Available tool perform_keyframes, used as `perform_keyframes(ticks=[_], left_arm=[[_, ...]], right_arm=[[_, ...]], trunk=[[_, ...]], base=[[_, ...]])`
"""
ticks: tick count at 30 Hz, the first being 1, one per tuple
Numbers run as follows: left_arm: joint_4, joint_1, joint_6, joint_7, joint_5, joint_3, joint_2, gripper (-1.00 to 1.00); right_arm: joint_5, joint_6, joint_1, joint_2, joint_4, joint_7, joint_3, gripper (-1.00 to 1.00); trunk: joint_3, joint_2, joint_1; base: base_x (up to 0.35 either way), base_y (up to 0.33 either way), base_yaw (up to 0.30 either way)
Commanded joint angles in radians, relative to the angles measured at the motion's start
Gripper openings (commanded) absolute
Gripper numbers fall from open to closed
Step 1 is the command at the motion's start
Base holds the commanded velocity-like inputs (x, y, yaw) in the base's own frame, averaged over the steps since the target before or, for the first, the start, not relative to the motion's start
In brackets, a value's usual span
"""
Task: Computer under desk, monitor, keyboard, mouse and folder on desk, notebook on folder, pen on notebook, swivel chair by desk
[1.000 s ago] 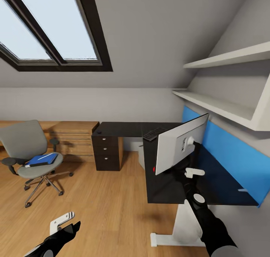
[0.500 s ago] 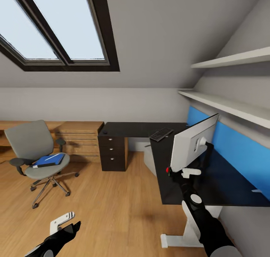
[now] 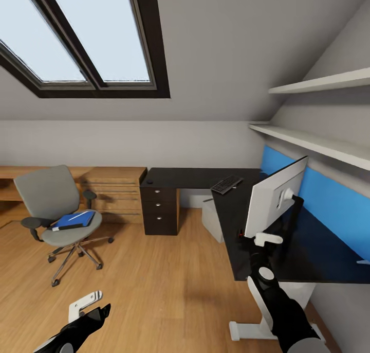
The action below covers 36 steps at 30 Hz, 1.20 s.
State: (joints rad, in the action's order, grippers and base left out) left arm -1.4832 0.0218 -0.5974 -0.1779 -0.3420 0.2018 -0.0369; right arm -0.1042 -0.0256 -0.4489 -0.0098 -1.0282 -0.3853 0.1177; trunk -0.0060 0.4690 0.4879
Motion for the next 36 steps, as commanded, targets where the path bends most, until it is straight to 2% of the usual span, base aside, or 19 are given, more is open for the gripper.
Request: perform_keyframes(ticks=[1, 2, 8, 10, 14, 20, 26, 36], left_arm=[[-0.002, 0.0, -0.004, -0.007, -0.011, 0.001, 0.0, 1.0], [-0.002, 0.0, -0.004, -0.008, -0.011, 0.001, -0.001, 1.0], [-0.002, 0.001, -0.004, -0.008, -0.009, -0.001, -0.002, 1.0], [-0.002, 0.001, -0.004, -0.007, -0.009, -0.001, -0.002, 1.0], [0.021, 0.001, 0.009, -0.004, -0.01, 0.001, -0.014, 1.0], [0.001, 0.001, 0.01, -0.005, -0.009, 0.003, -0.024, 1.0], [-0.002, 0.0, 0.01, -0.005, -0.009, 0.004, -0.026, 1.0], [0.0, 0.0, 0.008, -0.006, -0.01, 0.004, -0.026, 1.0]], right_arm=[[-0.011, -0.005, -0.001, -0.001, 0.0, -0.03, 0.012, 1.0], [-0.011, -0.011, -0.001, -0.001, 0.0, -0.065, 0.029, 1.0], [-0.011, -0.048, -0.001, -0.002, 0.0, -0.131, 0.073, 1.0], [-0.011, -0.057, -0.001, -0.002, 0.0, -0.135, 0.076, 1.0], [-0.013, -0.079, -0.002, 0.004, 0.021, -0.158, 0.053, 1.0], [-0.011, -0.069, -0.001, 0.001, 0.01, -0.145, 0.076, 1.0], [-0.011, -0.071, -0.001, 0.001, 0.008, -0.154, 0.08, 1.0], [-0.01, -0.071, -0.001, 0.002, 0.005, -0.21, 0.08, 1.0]], trunk=[[-0.001, 0.001, 0.0], [-0.001, 0.001, 0.0], [-0.001, 0.001, 0.0], [-0.001, 0.001, 0.0], [-0.001, 0.001, 0.0], [-0.001, 0.001, 0.0], [-0.001, 0.001, 0.0], [-0.001, 0.001, 0.0]], base=[[0.0, 0.013, 0.0], [0.0, 0.008, 0.0], [0.035, 0.004, 0.0], [0.245, 0.0, 0.0], [0.0, 0.0, 0.0], [0.001, 0.0, 0.0], [0.145, 0.0, 0.0], [0.028, 0.0, 0.0]])
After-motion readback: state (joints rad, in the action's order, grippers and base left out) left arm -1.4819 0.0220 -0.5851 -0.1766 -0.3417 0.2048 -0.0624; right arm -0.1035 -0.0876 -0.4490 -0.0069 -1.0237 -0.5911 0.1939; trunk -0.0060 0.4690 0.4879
